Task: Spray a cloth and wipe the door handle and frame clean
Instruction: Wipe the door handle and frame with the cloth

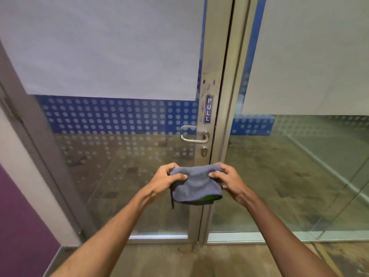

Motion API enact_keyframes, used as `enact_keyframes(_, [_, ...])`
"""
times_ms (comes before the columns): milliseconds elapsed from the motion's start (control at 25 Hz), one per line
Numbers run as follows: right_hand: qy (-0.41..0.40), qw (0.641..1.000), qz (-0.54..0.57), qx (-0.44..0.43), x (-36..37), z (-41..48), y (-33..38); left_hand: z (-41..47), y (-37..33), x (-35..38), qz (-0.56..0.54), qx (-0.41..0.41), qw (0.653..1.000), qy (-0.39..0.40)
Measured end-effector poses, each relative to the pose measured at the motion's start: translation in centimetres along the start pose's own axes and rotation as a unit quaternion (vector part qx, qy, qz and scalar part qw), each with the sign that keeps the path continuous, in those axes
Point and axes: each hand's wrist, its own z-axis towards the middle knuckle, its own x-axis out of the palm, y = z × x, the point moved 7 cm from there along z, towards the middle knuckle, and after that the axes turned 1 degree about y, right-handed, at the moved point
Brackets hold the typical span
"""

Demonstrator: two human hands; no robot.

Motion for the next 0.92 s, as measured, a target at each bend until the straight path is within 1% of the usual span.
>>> enact_keyframes(80, [-0.012,0.996,0.084,0.009,1.5,2.7,0.0,1.8,1.1,-2.3,-0.074,-0.025,0.997,-0.029])
enact_keyframes(120, [-0.026,0.993,0.116,0.015,2.2,4.0,0.1,2.8,1.6,-3.4,-0.116,-0.038,0.992,-0.028])
enact_keyframes(200, [-0.056,0.985,0.16,0.031,3.4,6.4,0.5,4.9,2.0,-5.3,-0.18,-0.049,0.982,0.015])
enact_keyframes(280, [-0.081,0.972,0.217,0.044,4.4,8.6,0.9,7.1,1.9,-7.1,-0.188,-0.052,0.98,0.048])
enact_keyframes(320, [-0.077,0.959,0.268,0.049,5.0,9.5,1.2,8.2,1.7,-8.1,-0.191,-0.05,0.979,0.044])
enact_keyframes(400, [-0.029,0.916,0.397,0.049,6.8,10.9,2.1,10.3,1.3,-9.6,-0.228,-0.052,0.972,0.018])
enact_keyframes(480, [0.007,0.871,0.49,0.017,8.1,11.9,3.1,12.1,0.6,-10.4,-0.269,-0.04,0.962,-0.003])
enact_keyframes(600, [0.04,0.841,0.535,-0.063,9.4,13.0,4.3,14.3,-0.7,-9.9,-0.287,-0.017,0.957,-0.024])
enact_keyframes(680, [0.029,0.82,0.559,-0.116,9.5,13.8,4.9,15.8,-1.3,-9.2,-0.297,-0.011,0.954,-0.037])
enact_keyframes(800, [-0.032,0.802,0.577,-0.152,8.6,15.2,5.3,17.9,-2.6,-7.8,-0.299,0.019,0.953,-0.04])
enact_keyframes(920, [-0.108,0.8,0.574,-0.136,6.9,16.9,5.0,19.7,-4.3,-6.7,-0.226,0.078,0.97,-0.036])
